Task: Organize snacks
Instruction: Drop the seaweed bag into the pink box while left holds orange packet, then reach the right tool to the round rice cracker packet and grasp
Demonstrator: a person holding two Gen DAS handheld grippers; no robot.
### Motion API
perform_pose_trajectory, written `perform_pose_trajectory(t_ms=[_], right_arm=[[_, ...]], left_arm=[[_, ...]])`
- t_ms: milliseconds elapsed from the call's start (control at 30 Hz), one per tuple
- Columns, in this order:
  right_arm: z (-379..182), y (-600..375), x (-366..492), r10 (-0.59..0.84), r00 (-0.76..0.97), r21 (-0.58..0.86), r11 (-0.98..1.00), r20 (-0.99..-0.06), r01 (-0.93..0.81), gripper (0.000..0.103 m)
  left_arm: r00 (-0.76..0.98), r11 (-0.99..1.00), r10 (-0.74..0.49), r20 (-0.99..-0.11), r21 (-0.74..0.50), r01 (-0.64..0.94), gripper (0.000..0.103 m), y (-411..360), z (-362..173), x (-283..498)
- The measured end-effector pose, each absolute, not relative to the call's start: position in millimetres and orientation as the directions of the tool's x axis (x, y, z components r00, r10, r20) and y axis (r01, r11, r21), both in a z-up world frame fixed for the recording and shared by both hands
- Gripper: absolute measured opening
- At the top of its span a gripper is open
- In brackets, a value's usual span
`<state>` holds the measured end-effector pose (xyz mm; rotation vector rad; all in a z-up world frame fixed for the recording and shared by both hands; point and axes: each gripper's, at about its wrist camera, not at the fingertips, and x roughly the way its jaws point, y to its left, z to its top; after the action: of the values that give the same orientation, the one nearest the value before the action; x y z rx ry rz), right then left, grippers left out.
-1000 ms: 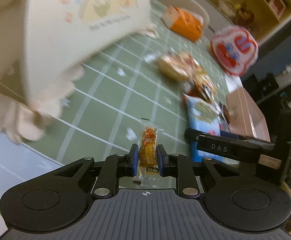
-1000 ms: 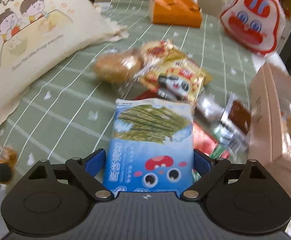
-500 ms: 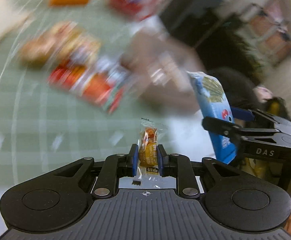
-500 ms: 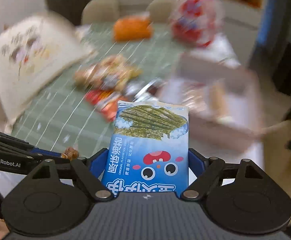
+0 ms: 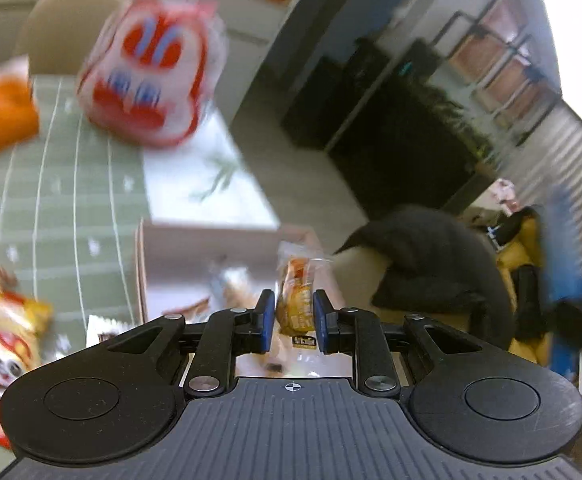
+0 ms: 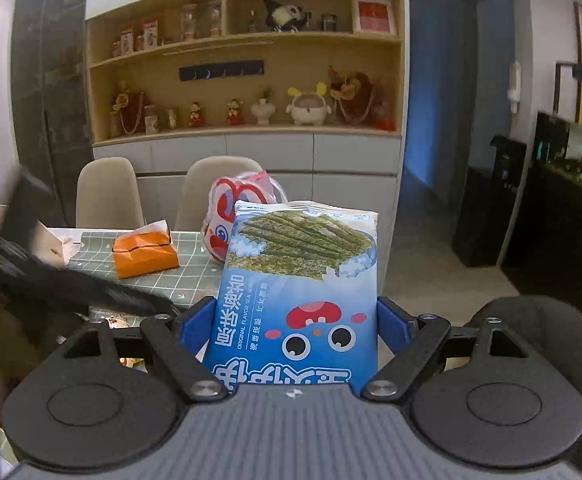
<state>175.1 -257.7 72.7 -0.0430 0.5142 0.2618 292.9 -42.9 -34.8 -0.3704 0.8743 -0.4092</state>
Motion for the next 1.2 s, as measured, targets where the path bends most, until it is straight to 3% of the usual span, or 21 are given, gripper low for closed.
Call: perform_pose_trajectory(t_ms=[200,400,567,633,733,833,967,1200], right_arm=[[50,-248,221,0.233,0.799,0.059,0.969,-0.554,-0.242,0.085],[11,-219,286,0.281,0.668,0.18,0.959,-0.689,-0.218,0.088],[-49,-200,317,0.332,0.508,0.298,0.943,-0.795,-0.15,0.088],[-76,-195,317,0.351,0.496,0.297,0.936,-0.794,-0.188,0.088],[-99,-189,300,0.262,0.58,0.183,0.964,-0.772,-0.193,0.088],[-98,-184,268,0.231,0.682,0.082,0.966,-0.694,-0.244,0.088],[-82,-169,219,0.175,0.809,-0.066,0.965,-0.561,-0.255,0.089],[-69,-160,134,0.271,0.79,0.009,0.948,-0.55,-0.319,0.089]], left_arm=[[0.598,0.842,-0.507,-0.62,-0.505,0.19,0.024,-10,-44,294],[0.632,0.859,-0.47,-0.616,-0.482,0.169,0.024,55,-29,282],[0.725,0.918,-0.338,-0.6,-0.381,0.112,0.024,109,-50,254],[0.747,0.925,-0.281,-0.602,-0.378,0.043,0.024,123,-60,238],[0.77,0.923,-0.275,-0.576,-0.381,0.044,0.024,132,-73,222],[0.811,0.936,-0.247,-0.531,-0.347,0.058,0.024,134,-79,207],[0.824,0.914,-0.255,-0.506,-0.404,0.035,0.024,137,-92,182],[0.815,0.911,-0.303,-0.494,-0.401,0.096,0.024,135,-89,116]])
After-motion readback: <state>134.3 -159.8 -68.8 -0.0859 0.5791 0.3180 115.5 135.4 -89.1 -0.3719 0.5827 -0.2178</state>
